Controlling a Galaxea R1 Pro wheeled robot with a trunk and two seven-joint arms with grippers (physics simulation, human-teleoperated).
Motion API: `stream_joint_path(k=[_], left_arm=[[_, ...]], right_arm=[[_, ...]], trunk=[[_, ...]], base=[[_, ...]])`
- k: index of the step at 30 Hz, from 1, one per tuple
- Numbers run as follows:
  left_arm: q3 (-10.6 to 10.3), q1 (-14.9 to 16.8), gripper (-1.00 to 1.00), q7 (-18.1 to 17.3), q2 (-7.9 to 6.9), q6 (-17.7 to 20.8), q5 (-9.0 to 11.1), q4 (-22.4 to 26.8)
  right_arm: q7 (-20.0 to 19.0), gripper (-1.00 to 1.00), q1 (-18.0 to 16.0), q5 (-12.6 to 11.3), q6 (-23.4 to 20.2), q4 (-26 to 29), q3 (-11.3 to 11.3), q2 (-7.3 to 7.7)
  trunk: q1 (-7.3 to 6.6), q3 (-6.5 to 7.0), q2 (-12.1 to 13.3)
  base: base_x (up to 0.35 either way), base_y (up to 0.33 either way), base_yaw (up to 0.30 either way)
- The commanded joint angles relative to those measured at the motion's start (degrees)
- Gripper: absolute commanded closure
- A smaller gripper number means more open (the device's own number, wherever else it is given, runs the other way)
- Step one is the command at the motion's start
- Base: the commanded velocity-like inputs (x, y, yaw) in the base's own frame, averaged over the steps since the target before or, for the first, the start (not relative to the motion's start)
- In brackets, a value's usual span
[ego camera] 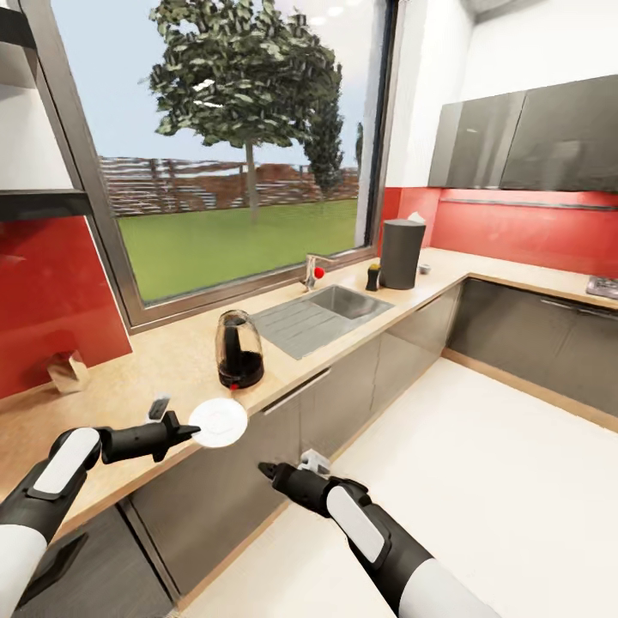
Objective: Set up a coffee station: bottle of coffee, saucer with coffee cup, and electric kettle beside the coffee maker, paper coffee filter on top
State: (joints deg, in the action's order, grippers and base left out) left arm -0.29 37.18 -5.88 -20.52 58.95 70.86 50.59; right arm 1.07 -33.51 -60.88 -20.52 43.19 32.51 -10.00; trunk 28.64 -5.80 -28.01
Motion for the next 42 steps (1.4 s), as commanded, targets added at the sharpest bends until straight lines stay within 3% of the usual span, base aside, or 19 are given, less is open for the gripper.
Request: stream_joint_path(k=[1, 3, 4, 7, 9, 10, 13, 15, 17, 21, 24, 28, 30, 32, 36, 37, 40, 41, 42], left_arm=[[0.0, 0.0, 1.0, -0.5, -0.02, 0.1, -0.5, 0.0], [-0.1, -0.1, 1.0, -0.5, -0.02, 0.1, -0.6, 0.0], [-0.1, -0.2, 1.0, -0.5, 0.02, 0.1, -0.5, 0.0], [-0.1, -0.2, 1.0, -0.5, 0.04, 0.1, -0.5, 0.0], [-0.1, -0.2, 1.0, -0.5, 0.04, 0.1, -0.5, 0.0], [-0.1, -0.2, 1.0, -0.5, 0.04, 0.1, -0.5, 0.0], [-0.1, -0.3, 1.0, -0.5, 0.04, 0.1, -0.5, 0.0], [0.0, -1.1, 1.0, -0.5, 0.13, 0.0, -0.6, 0.1], [-0.3, -1.3, 1.0, -0.5, 0.46, 0.0, -0.6, 0.1], [-2.6, -1.4, 1.0, -0.5, 0.77, 0.0, -0.6, 0.1], [-3.8, -1.4, 1.0, -0.6, 1.02, -0.1, -0.6, 0.1], [-4.8, -2.5, 1.0, -0.6, 2.88, -0.3, -0.7, 0.0], [-5.5, -3.8, 1.0, -0.6, 3.3, -0.5, -0.8, 0.0], [-7.8, -6.5, 1.0, -0.7, 4.67, -1.1, -1.1, -0.1], [-10.0, -10.8, 1.0, -0.7, 7.16, -5.6, -1.5, -0.2], [-11.4, -13.7, 1.0, -0.8, 7.74, -8.1, -1.5, -0.1], [-12.2, -17.4, 1.0, -0.8, 8.23, -11.0, -1.5, -0.4], [-12.4, -18.9, 1.0, -0.8, 8.48, -15.0, -1.7, -1.2], [-13.8, -20.6, 1.0, -1.2, 8.64, -22.1, -2.8, -2.8]], right_arm=[[0.0, -1.0, -0.1, -0.3, 0.0, -2.3, 0.1, 0.0], [0.0, -1.0, -0.1, -0.1, 1.5, -9.1, 0.0, 0.0], [0.0, -1.0, -0.1, 0.2, 4.3, -15.3, 0.1, 0.0], [0.2, -1.0, -0.1, 2.7, 9.5, -27.8, 0.2, 0.0], [0.4, -1.0, -0.1, 8.7, 15.8, -37.4, 0.1, 0.0], [0.4, -1.0, -0.1, 10.2, 17.0, -39.5, 0.1, 0.0], [0.2, -1.0, 0.8, 11.6, 18.1, -41.2, 0.0, 0.02], [0.0, -1.0, 1.3, 11.8, 18.4, -41.5, 0.0, 2.03], [0.3, -1.0, 1.4, 12.0, 18.3, -41.6, 0.1, 2.56], [0.4, -1.0, 1.5, 12.2, 18.3, -41.7, 0.1, 3.28], [0.3, -1.0, 2.0, 14.2, 18.2, -41.8, 0.1, 4.65], [0.4, -1.0, 3.3, 18.9, 18.5, -41.7, 0.1, 5.53], [0.4, -1.0, 3.5, 19.6, 18.5, -41.7, 0.1, 5.57], [0.3, -1.0, 3.7, 20.1, 18.6, -41.7, 0.1, 5.59], [0.3, -1.0, 3.9, 20.2, 18.6, -41.7, 0.1, 5.62], [0.2, -1.0, 4.0, 20.3, 18.6, -41.7, 0.1, 5.61], [0.2, -1.0, 4.1, 20.3, 18.7, -41.7, 0.1, 5.65], [0.2, -1.0, 4.2, 20.3, 18.7, -41.7, 0.1, 5.7], [0.2, -1.0, 4.3, 20.5, 18.6, -41.7, 0.1, 5.84]], trunk=[[0.0, -0.12, -0.1], [0.0, -0.12, -0.1], [0.0, -0.12, -0.1], [0.0, -0.12, -0.1], [0.0, -0.12, -0.1], [0.0, -0.12, -0.1], [0.0, -0.12, -0.1], [0.0, -0.12, -0.1], [0.0, -0.12, -0.1], [0.0, -0.11, -0.1], [0.0, -0.04, -0.1], [0.0, 0.0, -0.1], [0.0, 0.0, -0.1], [0.0, 0.0, -0.1], [0.0, 0.0, -0.1], [0.0, 0.0, -0.1], [0.0, 0.0, -0.1], [0.0, 0.0, -0.1], [0.0, 0.0, -0.1]], base=[[-0.309, -0.118, -0.3], [-0.309, -0.118, -0.3], [-0.309, -0.118, -0.3], [-0.309, -0.118, -0.293], [-0.309, -0.118, -0.11], [-0.309, -0.118, -0.033], [-0.309, -0.118, -0.014], [-0.217, -0.078, -0.002], [-0.047, -0.016, 0.0], [-0.013, -0.005, -0.004], [-0.003, -0.001, -0.144], [-0.001, 0.0, -0.257], [0.0, 0.0, -0.287], [0.0, 0.0, -0.293], [0.0, 0.0, -0.294], [0.0, 0.0, -0.294], [0.0, 0.0, -0.22], [0.0, 0.0, -0.077], [0.0, 0.0, -0.031]])
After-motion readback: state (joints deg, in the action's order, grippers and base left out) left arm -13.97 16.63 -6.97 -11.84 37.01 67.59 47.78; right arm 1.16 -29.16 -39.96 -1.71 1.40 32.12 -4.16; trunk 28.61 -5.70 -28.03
